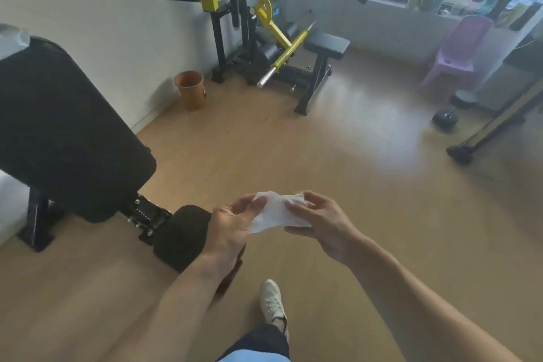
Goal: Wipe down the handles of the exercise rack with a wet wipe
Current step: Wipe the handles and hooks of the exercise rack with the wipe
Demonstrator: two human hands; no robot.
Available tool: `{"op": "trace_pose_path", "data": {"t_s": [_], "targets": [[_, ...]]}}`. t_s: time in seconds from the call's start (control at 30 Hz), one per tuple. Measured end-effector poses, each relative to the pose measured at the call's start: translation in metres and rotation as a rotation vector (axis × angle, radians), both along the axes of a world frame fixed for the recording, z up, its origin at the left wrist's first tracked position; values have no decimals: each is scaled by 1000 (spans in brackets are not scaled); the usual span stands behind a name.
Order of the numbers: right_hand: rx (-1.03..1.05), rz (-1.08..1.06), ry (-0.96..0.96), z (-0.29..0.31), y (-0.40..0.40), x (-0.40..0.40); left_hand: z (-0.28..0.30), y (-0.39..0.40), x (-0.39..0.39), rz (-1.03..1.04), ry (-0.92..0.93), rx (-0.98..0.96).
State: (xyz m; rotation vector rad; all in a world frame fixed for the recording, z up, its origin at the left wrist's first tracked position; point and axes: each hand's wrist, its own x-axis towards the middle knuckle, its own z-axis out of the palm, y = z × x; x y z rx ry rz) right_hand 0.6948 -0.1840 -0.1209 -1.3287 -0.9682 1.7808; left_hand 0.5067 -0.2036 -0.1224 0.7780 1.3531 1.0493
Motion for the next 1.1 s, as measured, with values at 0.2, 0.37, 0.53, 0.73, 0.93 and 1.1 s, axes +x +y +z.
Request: {"op": "trace_pose_path", "data": {"t_s": [0.2,0.37,0.53,0.73,0.93,1.1], "targets": [[32,83,-158,-13,108,16,-7,104,31,219,65,24],[34,81,-134,-5,197,34,-5,180,41,348,168,-50],[-12,125,-39,-5,280,50,9,247,67,411,46,-107],[49,298,-82,2,381,79,25,311,111,321,-112,-170],[-29,525,22,21,454,85,27,366,133,592,138,-130],[-82,617,22,17,503,66,38,409,119,593,278,-72]]}}
